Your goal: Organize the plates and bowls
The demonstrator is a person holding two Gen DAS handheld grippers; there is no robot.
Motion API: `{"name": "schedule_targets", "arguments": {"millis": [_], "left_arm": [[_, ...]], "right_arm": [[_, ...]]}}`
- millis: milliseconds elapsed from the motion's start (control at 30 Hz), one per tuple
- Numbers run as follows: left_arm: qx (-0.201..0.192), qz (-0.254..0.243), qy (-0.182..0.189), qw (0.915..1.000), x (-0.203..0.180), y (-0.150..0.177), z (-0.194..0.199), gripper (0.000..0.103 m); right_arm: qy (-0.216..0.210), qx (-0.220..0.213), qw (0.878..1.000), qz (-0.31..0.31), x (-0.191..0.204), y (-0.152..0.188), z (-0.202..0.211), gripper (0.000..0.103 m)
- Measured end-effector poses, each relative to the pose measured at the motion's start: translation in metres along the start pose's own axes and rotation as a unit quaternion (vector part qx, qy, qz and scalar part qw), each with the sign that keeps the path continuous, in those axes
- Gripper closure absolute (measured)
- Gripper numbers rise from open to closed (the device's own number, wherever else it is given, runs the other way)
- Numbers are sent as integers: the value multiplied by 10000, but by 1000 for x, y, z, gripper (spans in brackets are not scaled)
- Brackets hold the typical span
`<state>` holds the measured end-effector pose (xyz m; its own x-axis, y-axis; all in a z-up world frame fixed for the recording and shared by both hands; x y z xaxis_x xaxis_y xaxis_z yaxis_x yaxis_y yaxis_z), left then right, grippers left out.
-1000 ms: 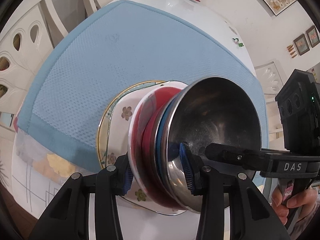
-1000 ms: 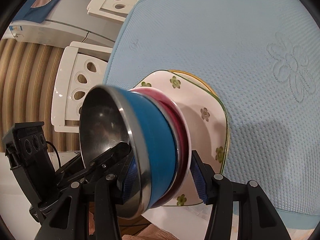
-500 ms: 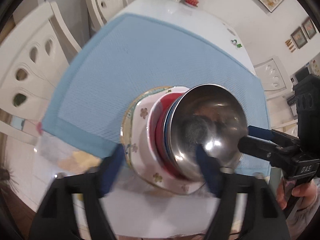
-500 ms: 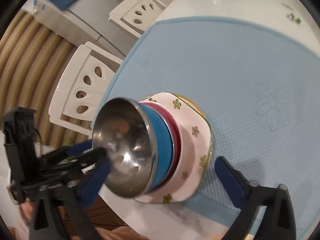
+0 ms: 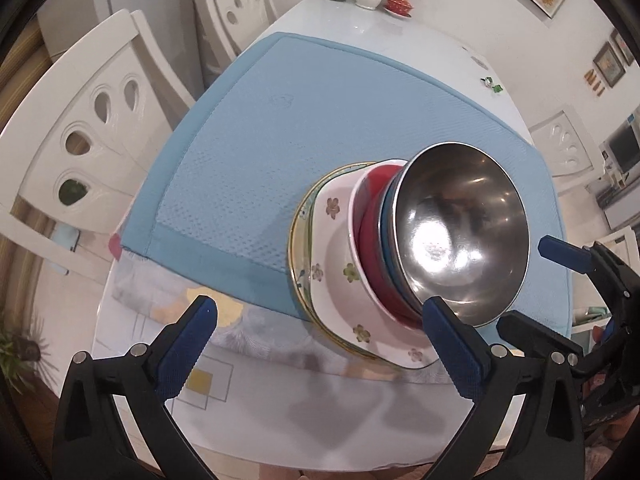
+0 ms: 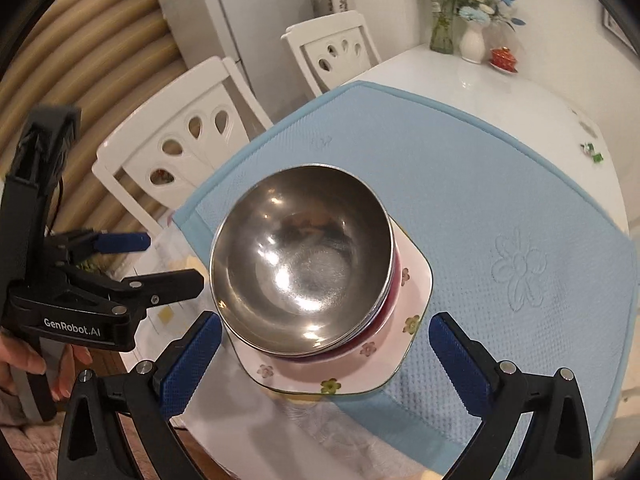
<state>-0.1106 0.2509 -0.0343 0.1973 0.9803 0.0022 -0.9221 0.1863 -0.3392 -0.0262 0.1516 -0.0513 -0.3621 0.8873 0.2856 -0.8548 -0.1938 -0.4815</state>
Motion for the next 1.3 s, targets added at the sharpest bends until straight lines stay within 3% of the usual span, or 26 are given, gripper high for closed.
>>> {"name": "schedule_targets", "arguments": {"millis": [300,1300], "left_arm": [[-69,-339,-74,9994,-13,1,-1,1],[-127,-319,-43,9994,-15,-1,4,1]], "right_arm": [[55,88,9999,5,1,2,-4,0],[66,146,9999,40,4,5,-4,0]]}}
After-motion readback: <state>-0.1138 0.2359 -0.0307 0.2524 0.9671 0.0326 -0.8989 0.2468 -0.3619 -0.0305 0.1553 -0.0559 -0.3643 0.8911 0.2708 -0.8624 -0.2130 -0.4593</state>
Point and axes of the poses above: each gripper's, at about its wrist camera, not at the fingertips, and z roughly against the way its jaws point, x to its left, y to its underside, the point moved 5 cm from there along -z, roughly the way its jaws point, and after that the axes turned 10 degrees about -y, right-handed, at the moved point
